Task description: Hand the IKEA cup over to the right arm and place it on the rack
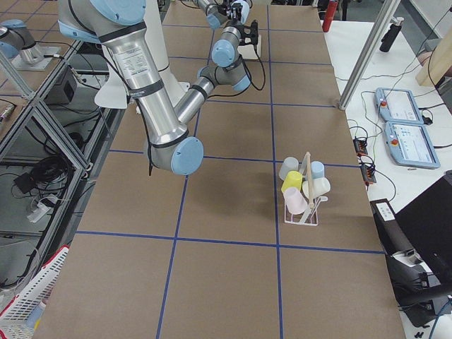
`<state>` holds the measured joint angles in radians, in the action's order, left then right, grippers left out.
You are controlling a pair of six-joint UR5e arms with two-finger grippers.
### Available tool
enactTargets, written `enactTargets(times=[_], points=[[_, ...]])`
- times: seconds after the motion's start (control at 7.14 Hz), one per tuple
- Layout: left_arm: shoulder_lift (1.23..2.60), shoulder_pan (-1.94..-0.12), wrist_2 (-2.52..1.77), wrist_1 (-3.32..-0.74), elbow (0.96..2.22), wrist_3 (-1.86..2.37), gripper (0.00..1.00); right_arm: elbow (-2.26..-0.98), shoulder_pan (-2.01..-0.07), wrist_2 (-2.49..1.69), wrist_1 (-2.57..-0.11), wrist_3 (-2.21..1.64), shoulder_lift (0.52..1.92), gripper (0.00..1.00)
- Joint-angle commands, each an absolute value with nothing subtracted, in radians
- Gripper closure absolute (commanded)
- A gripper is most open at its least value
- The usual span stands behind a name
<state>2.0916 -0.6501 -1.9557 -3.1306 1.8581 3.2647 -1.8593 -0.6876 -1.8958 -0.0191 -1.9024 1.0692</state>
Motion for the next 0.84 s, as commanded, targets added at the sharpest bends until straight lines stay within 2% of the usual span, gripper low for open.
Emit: enactTargets(times=[0.0, 0.28, 0.7], points=[[2.082, -0.660, -1.956, -3.131, 1.871, 3.258, 0.00, -1.861, -0.692, -1.896, -0.012, -1.901, 1.071, 0.87], [2.045, -0.692, -1.956, -3.129, 1.871, 3.100, 0.00, -1.861, -0.701, -1.894, -0.006, -1.870, 1.080, 0.87], [1.974, -0.733, -1.965, -3.035, 1.841, 2.665, 0.00, -1.813, -0.817, -1.905, -0.040, -1.656, 1.234, 0.89]])
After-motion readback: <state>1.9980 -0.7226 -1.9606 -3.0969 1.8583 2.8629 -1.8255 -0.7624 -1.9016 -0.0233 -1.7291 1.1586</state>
